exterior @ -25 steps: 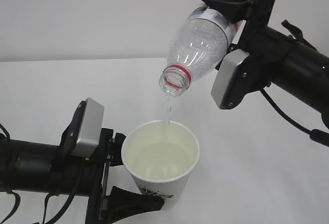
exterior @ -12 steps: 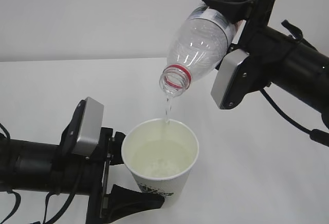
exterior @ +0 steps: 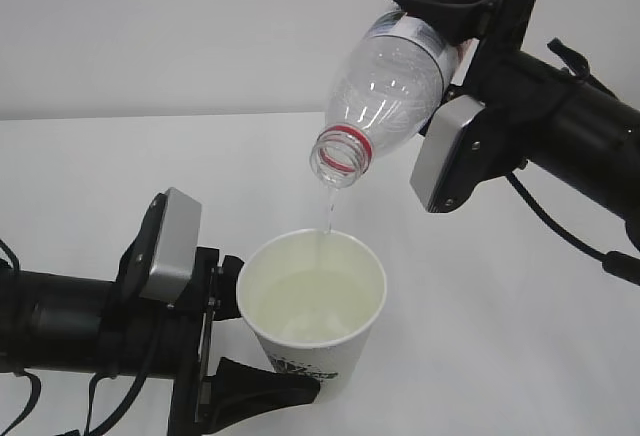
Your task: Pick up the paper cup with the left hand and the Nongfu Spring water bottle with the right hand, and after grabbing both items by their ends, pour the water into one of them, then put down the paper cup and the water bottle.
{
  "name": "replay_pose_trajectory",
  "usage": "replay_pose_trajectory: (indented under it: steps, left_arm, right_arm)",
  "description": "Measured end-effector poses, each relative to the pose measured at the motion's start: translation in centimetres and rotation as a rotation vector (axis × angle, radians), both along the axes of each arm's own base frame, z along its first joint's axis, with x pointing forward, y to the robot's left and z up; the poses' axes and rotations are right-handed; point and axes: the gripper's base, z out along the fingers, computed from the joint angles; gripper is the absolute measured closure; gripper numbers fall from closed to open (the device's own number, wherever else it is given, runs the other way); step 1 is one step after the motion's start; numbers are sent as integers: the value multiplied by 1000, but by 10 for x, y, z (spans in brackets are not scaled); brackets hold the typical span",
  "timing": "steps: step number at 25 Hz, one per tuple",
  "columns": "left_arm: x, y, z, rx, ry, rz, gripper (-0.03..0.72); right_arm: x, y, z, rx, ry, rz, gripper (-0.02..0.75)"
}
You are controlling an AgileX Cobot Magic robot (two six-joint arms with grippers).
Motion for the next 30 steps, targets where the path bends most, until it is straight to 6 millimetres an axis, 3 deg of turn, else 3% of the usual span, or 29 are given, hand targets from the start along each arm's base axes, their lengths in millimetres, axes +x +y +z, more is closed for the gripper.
replay_pose_trajectory:
  steps: [30]
  left_arm:
    - [1, 0, 0, -4, 6, 19, 134]
  right_arm:
    - [1, -1, 0, 148, 126, 26, 246]
